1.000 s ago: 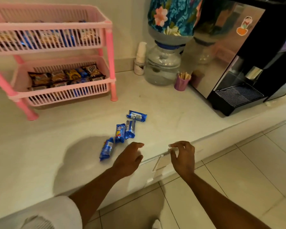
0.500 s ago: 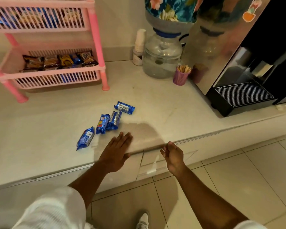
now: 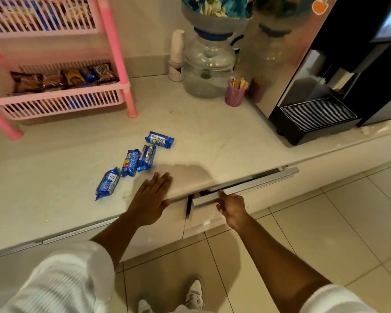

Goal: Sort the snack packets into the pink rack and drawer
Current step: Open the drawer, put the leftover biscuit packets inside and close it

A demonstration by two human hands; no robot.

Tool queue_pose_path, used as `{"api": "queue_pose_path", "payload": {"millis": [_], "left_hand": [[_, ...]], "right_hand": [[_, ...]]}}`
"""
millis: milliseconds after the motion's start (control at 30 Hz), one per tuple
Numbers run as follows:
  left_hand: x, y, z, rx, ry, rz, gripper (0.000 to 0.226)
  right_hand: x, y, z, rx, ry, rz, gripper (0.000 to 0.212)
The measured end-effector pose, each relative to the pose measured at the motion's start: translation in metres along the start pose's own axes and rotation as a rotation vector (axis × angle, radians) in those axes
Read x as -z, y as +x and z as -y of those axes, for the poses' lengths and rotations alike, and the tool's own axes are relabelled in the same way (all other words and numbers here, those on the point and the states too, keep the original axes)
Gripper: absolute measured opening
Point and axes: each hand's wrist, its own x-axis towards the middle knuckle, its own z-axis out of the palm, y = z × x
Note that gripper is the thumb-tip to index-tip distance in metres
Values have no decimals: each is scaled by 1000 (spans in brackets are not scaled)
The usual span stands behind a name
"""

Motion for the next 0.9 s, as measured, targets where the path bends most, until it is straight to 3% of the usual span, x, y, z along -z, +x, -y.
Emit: {"api": "queue_pose_path", "payload": {"millis": [233, 367, 400, 467, 633, 900], "left_hand": [[4, -1, 1, -22, -20, 17, 72], [2, -1, 3, -50, -31, 4, 72], [2, -2, 4, -50, -30, 1, 72], [1, -2, 6, -68, -25, -2, 72], [-1, -2, 9, -71, -22, -22, 72], [-4, 0, 10, -102, 34, -21, 71]], "right_hand": [[34, -37, -28, 172, -211, -184, 23], [53, -53, -43, 329, -363, -387, 87], [55, -58, -44, 379, -434, -407, 94], [57, -67, -50, 451, -593, -452, 87], [59, -89, -70, 512, -900, -513, 32], [66, -113, -90, 573, -1061, -587, 24]]}}
